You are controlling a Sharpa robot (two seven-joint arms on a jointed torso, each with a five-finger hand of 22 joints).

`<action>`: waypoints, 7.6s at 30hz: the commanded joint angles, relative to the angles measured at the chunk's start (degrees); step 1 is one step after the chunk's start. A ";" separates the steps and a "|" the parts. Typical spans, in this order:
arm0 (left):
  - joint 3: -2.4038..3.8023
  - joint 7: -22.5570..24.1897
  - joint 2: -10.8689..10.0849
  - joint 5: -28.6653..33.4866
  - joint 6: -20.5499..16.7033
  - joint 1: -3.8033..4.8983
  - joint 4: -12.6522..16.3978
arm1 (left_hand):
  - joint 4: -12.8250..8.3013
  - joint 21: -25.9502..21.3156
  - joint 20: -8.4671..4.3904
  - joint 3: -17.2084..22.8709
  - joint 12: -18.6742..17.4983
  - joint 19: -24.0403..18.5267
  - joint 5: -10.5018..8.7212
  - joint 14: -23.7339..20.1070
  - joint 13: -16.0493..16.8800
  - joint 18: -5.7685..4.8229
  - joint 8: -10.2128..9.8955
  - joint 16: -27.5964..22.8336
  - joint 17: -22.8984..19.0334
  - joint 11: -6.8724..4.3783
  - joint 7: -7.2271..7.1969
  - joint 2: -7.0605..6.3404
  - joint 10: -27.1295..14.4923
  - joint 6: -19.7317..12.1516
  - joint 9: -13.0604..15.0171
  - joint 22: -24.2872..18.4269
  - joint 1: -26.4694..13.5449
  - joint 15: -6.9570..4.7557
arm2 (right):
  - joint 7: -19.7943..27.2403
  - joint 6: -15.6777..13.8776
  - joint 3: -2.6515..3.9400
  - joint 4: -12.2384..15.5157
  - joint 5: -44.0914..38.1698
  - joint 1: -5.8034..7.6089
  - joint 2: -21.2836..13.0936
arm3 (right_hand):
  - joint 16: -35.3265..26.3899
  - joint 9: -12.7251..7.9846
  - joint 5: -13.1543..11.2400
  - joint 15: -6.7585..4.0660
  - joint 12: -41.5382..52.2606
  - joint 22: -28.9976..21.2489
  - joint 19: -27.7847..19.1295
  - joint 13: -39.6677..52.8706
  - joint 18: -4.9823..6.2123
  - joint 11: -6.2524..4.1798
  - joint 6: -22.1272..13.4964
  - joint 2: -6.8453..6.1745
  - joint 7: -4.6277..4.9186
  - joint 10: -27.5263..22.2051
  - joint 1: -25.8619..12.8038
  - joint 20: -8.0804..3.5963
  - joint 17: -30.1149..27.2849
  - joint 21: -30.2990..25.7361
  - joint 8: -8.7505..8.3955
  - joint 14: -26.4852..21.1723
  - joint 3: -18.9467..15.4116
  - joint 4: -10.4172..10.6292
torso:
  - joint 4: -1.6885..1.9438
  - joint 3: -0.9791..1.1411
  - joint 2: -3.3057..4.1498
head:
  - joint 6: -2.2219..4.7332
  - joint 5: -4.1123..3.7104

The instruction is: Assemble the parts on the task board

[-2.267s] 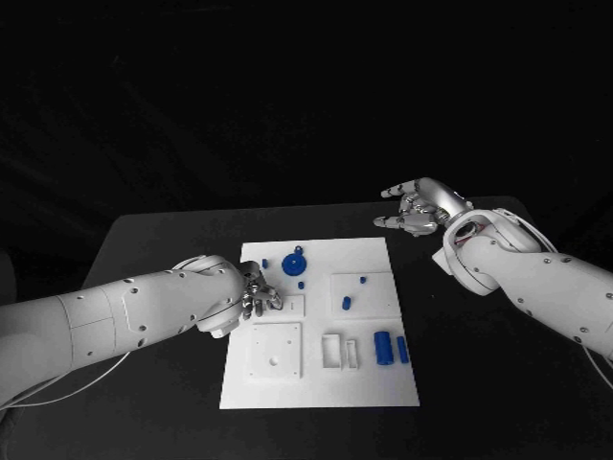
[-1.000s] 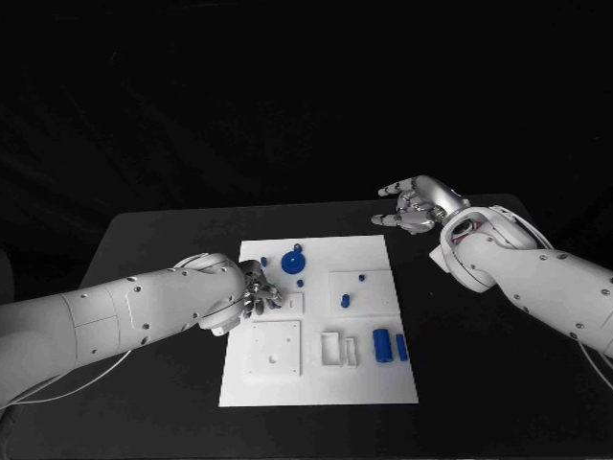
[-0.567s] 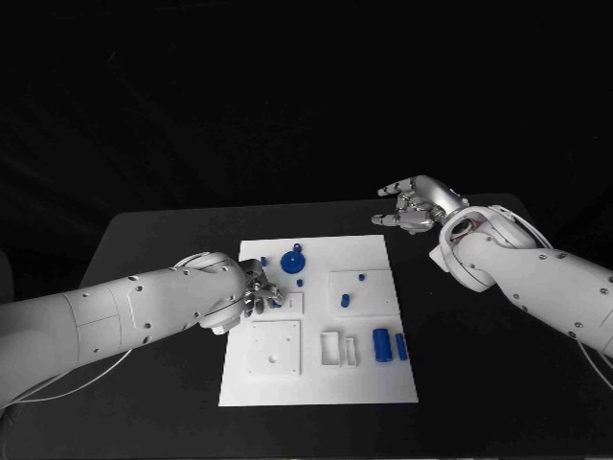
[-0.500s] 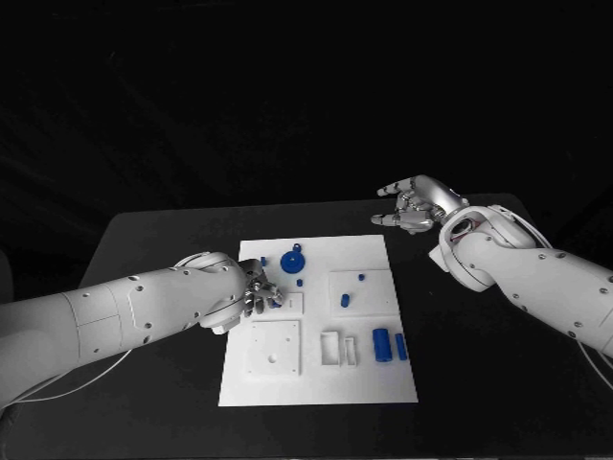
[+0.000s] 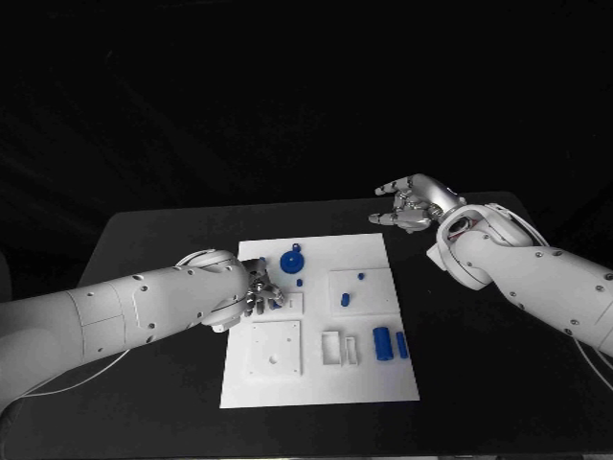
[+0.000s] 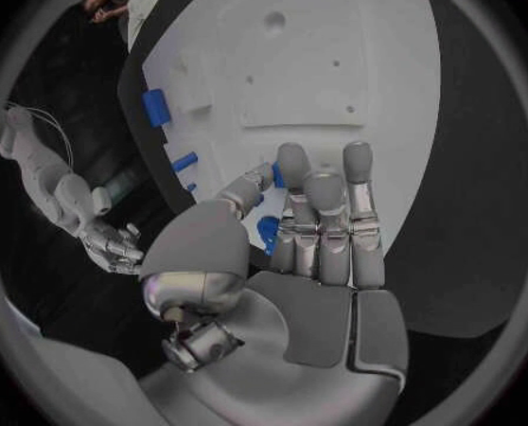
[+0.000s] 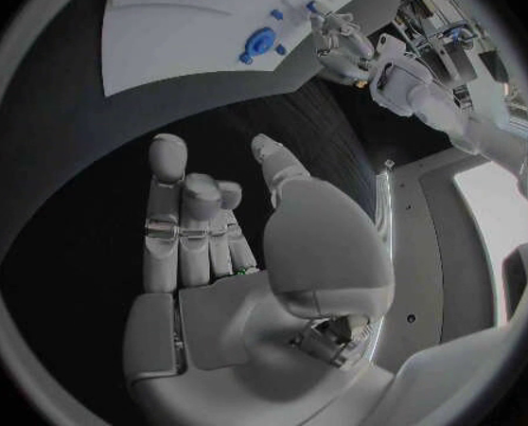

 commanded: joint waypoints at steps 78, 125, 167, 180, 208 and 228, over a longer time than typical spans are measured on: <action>4.77 5.13 5.31 5.04 9.52 6.52 -22.25 | 14.83 -10.63 -2.94 -25.59 -0.70 -0.44 4.10 -9.12 2.56 -4.43 17.45 3.22 -7.09 1.01 -1.99 -4.49 -7.01 -11.58 -10.20 0.99 7.67 0.88 | 0.46 0.60 0.04 0.04 0.44 -0.03 0.49 | 0.09 0.07 0.60 0.42 0.26 -0.24 2.37 -0.18 1.06 0.50 -0.20 0.26 0.44 -0.13 -0.17 0.44 -0.13 -0.16 0.04 0.00 0.10 0.13 | -1.65 0.07 2.26 | 3.83 2.22; 4.20 7.45 8.05 3.32 15.10 4.22 -28.85 | 19.57 -10.52 -2.78 -24.20 0.27 -1.07 2.08 -10.31 2.04 -4.47 19.96 4.40 -8.23 1.08 -2.30 -7.03 -8.00 -12.93 -2.45 0.99 6.51 1.04 | 0.15 0.31 0.41 0.97 0.14 0.00 0.18 | 0.20 0.07 0.60 0.46 0.30 -0.28 2.38 -0.22 1.14 0.55 -0.26 0.06 0.51 -0.08 -0.08 0.49 -0.07 -0.04 0.04 0.08 0.08 0.43 | -2.00 -0.08 3.03 | 3.99 1.75; 4.23 8.47 6.81 8.75 11.44 4.10 -27.01 | 8.57 -10.27 -3.13 -20.74 -0.44 -0.72 4.93 -9.74 1.57 -4.47 18.35 4.54 -8.43 0.64 -2.98 2.42 -7.06 -12.06 -2.17 1.10 12.65 0.60 | -0.39 1.34 0.42 0.40 0.11 -0.01 0.17 | 0.21 0.07 0.82 0.46 0.37 -0.32 2.36 -0.18 1.14 0.55 -0.21 0.10 0.50 -0.03 0.02 0.48 -0.05 0.17 0.03 0.07 0.09 0.58 | -1.92 -0.07 3.04 | 3.64 1.43; 4.30 8.21 5.63 9.37 10.65 4.18 -25.24 | 4.00 -8.22 -3.44 -5.25 -1.32 -1.14 -1.62 -9.02 1.36 -4.31 19.34 4.37 -8.05 0.49 -3.01 0.55 -5.69 -11.41 2.73 1.15 12.04 0.36 | -0.49 1.49 0.41 0.32 0.09 -0.01 0.10 | 0.21 0.08 1.19 0.46 0.32 -0.37 2.35 -0.22 1.14 0.54 -0.04 0.11 0.49 -0.07 0.00 0.48 -0.05 0.10 0.05 0.08 0.13 0.53 | -1.97 -0.05 3.07 | 3.70 1.55; 3.34 -0.48 -9.04 8.62 2.10 6.58 3.16 | 3.58 -5.65 -3.86 -0.77 -2.27 -0.30 -0.26 -6.34 1.74 -3.89 19.77 4.02 -6.88 -0.16 -3.83 -1.51 -2.38 -8.95 5.86 1.07 10.01 -0.26 | -0.45 1.54 0.41 -0.28 0.08 -0.02 -0.27 | 0.19 0.07 2.12 0.44 0.31 -0.39 2.36 -0.22 1.13 0.52 -0.15 0.11 0.50 -0.05 -0.08 0.47 -0.06 0.11 0.03 0.08 0.19 0.49 | -0.78 0.06 1.87 | 2.12 1.61; -0.09 -2.28 -9.59 2.06 -2.34 4.22 8.45 | 3.16 -5.11 -3.91 -0.16 -2.78 -0.14 -0.28 -5.64 1.85 -3.74 19.48 3.55 -6.58 -0.27 -3.91 -1.48 -1.69 -8.55 6.14 1.02 9.62 -0.35 | -0.33 1.49 0.41 -0.45 0.08 -0.03 -0.18 | 0.17 0.07 2.54 0.43 0.31 -0.43 2.35 -0.21 1.13 0.51 -0.14 0.12 0.49 -0.03 -0.17 0.46 -0.08 0.07 0.03 0.09 0.24 0.51 | -0.84 0.12 2.02 | 1.48 1.72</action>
